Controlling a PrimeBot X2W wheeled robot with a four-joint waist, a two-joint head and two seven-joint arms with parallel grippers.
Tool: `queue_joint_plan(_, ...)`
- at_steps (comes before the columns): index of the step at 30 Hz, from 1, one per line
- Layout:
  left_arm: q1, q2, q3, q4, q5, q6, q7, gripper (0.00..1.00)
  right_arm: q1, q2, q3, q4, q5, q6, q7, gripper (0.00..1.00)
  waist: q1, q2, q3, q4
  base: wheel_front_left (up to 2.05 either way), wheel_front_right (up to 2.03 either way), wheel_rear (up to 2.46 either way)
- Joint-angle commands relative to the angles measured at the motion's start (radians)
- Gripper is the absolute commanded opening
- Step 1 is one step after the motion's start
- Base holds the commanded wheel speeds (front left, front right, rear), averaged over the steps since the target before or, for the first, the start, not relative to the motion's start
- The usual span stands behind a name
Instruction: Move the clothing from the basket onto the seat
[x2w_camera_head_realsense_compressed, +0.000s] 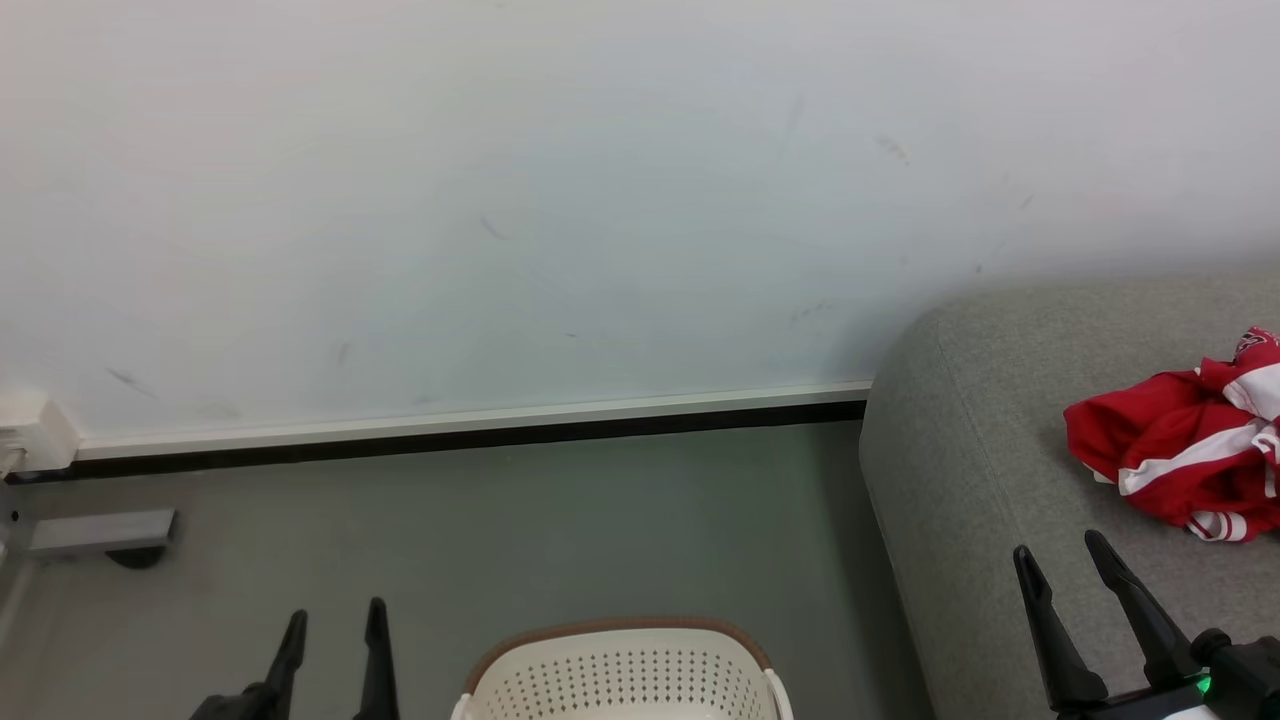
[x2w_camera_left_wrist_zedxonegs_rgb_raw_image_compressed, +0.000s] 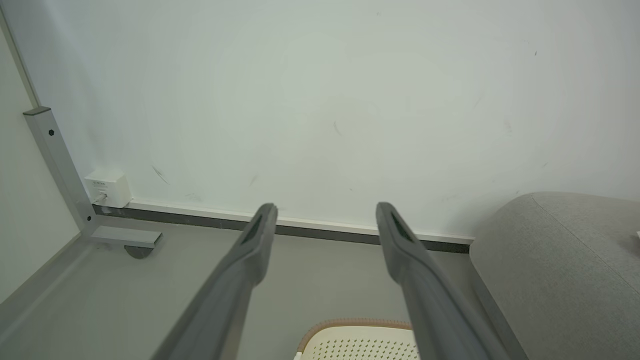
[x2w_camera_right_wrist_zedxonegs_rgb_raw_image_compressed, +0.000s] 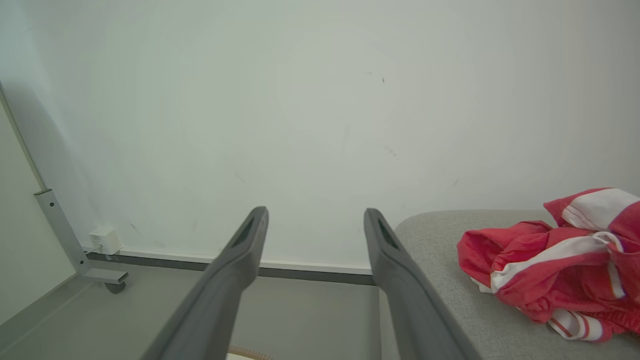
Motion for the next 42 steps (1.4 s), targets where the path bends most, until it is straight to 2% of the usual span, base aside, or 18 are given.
queue_joint_plan(1,-0.004,0.002,0.005,0.005,0.005,-0.002,0.0,1.0,-0.014,-0.004,0.002,0.002,0.004,-0.002,-0.002,1.0,0.0,0.0,-0.001,0.0,0.0,0.0,0.0)
queue_joint_plan(9,-0.005,0.001,0.001,0.012,-0.016,-0.005,0.0,1.0,-0.018,-0.006,0.006,0.004,0.007,-0.002,-0.002,1.0,0.0,0.0,-0.002,0.002,0.0,0.0,0.0)
queue_joint_plan(10,-0.001,-0.001,-0.001,0.01,-0.013,-0.003,0.0,0.0,-0.006,0.0,0.007,0.002,0.005,0.0,0.0,0.0,0.0,0.0,-0.002,0.002,0.0,0.0,0.0)
queue_joint_plan(14,0.015,-0.006,-0.004,0.045,-0.016,-0.003,0.003,0.0,0.021,0.014,0.019,0.031,0.008,0.0,0.006,0.0,0.0,0.0,-0.002,0.002,0.0,0.0,0.0)
queue_joint_plan(25,-0.018,-0.005,0.021,0.048,-0.224,-0.027,0.065,0.0,0.004,0.041,-0.03,0.042,0.183,0.0,0.056,0.0,0.0,0.0,0.002,0.009,0.0,0.0,0.0)
queue_joint_plan(42,-0.04,-0.004,0.041,0.012,-0.501,-0.04,0.133,0.0,-0.02,0.074,-0.091,0.055,0.415,0.0,0.119,0.0,0.0,0.0,0.008,0.019,0.0,0.0,0.0)
